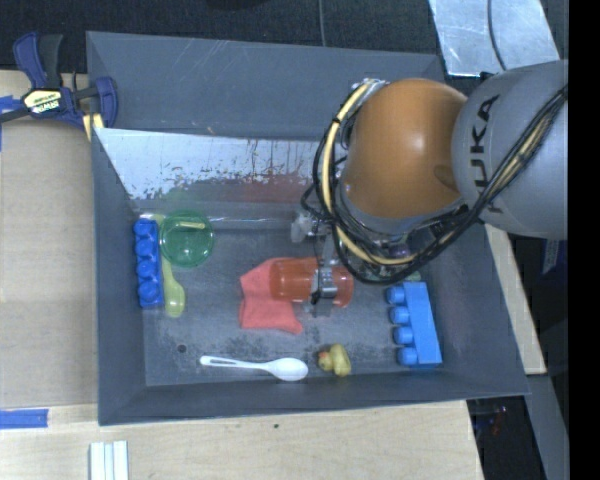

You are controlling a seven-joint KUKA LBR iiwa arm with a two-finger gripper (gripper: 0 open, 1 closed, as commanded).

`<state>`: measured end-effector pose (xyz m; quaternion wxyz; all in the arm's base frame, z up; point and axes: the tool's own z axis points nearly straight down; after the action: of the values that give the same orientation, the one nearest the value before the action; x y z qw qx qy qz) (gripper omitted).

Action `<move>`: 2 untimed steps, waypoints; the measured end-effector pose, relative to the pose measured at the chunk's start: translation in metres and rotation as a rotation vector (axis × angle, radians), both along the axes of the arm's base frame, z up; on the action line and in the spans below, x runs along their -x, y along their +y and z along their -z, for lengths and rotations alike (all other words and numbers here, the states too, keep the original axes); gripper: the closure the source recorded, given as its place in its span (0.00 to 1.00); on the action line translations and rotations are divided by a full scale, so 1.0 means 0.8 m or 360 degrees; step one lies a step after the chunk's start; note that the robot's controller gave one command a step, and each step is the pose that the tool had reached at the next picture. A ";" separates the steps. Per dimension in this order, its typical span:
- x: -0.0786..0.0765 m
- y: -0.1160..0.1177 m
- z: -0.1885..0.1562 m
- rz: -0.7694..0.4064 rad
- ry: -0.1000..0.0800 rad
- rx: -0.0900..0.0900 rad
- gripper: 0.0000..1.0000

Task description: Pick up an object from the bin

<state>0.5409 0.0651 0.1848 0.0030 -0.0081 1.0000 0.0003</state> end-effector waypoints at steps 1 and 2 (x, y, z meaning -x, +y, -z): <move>0.005 0.011 0.123 0.0339 -0.0018 -0.0009 0.00; 0.007 0.014 0.126 0.0338 -0.0018 -0.0010 1.00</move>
Offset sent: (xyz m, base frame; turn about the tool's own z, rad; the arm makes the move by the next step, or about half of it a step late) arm -0.0061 0.0114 -0.1007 0.2117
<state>0.5354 0.0760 0.0843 0.0088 0.0980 0.9951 0.0031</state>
